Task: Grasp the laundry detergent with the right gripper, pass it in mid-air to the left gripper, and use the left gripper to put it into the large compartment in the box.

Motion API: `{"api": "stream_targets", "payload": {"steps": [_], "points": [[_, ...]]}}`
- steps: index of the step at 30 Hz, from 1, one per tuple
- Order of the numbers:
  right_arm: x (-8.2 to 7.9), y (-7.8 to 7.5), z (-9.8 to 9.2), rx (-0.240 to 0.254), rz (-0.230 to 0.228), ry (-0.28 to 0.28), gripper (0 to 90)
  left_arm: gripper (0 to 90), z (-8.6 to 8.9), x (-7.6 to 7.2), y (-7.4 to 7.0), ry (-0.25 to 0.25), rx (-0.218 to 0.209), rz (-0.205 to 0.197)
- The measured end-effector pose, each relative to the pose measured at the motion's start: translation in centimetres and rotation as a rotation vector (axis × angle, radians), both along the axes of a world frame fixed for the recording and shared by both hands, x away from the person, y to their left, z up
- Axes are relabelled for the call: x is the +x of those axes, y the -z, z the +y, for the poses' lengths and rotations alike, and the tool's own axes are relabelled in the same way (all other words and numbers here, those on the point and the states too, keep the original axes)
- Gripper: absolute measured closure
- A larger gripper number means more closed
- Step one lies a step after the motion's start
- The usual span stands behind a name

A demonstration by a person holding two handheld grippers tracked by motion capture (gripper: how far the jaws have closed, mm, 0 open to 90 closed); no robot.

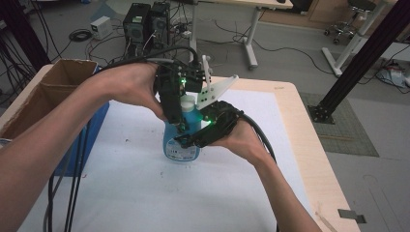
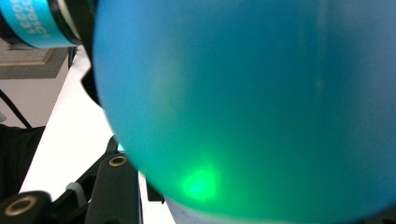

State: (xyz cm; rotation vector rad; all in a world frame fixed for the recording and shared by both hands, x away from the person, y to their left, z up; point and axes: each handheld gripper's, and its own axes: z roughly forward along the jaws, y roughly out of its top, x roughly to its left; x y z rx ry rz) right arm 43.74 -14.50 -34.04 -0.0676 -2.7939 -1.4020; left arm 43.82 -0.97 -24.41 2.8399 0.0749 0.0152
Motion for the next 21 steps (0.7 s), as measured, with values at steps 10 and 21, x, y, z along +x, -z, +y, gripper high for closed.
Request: {"api": "stream_targets", "payload": {"steps": [10,21], "points": [[-0.1,0.2,-0.2,0.024,-0.001,0.015,43.3,37.9,0.2,-0.1,-0.2,-0.009,-0.01,-0.007],[-0.4,-0.9,-1.8,-0.035,-0.038,0.098,23.0,37.9,2.3,0.0,-1.3,-0.061,-0.007,-0.007]]}}
